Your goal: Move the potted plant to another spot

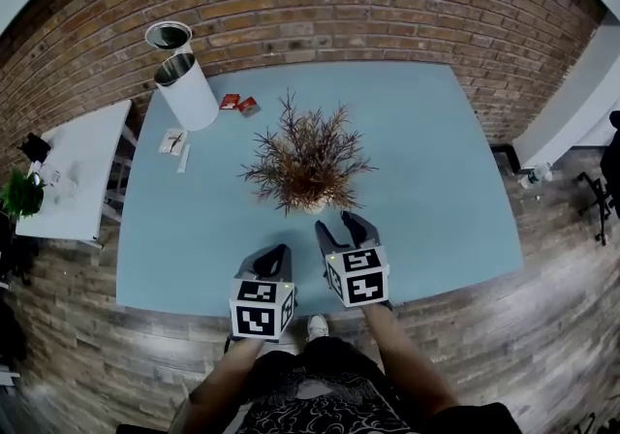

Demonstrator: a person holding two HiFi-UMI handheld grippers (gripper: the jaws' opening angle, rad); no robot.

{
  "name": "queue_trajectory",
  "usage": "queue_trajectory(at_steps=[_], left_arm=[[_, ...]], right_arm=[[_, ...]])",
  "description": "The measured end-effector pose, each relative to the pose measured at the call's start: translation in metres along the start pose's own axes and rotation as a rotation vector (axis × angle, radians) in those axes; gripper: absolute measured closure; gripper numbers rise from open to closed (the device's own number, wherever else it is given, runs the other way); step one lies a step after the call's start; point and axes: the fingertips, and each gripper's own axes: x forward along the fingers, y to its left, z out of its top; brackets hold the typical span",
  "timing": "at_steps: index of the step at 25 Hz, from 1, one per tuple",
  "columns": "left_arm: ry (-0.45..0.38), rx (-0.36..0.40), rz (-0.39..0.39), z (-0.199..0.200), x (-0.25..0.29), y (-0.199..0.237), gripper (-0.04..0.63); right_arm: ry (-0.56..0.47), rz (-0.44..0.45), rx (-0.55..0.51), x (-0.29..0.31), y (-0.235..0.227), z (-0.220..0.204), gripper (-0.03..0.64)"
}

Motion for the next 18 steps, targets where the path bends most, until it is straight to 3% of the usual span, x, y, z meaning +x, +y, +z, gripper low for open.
queue_trajectory(at_steps=[12, 18], left_arm=[[0.015, 0.001, 0.020, 0.009, 0.019, 0.016, 0.595], [0.030, 0.007, 0.012, 0.008, 0.028, 0.027, 0.595]], right_arm=[[0.052, 0.021, -0.091, 0.047, -0.016, -0.008, 0.267], [0.073, 0.023, -0.096, 0.067, -0.017, -0.014, 0.228]])
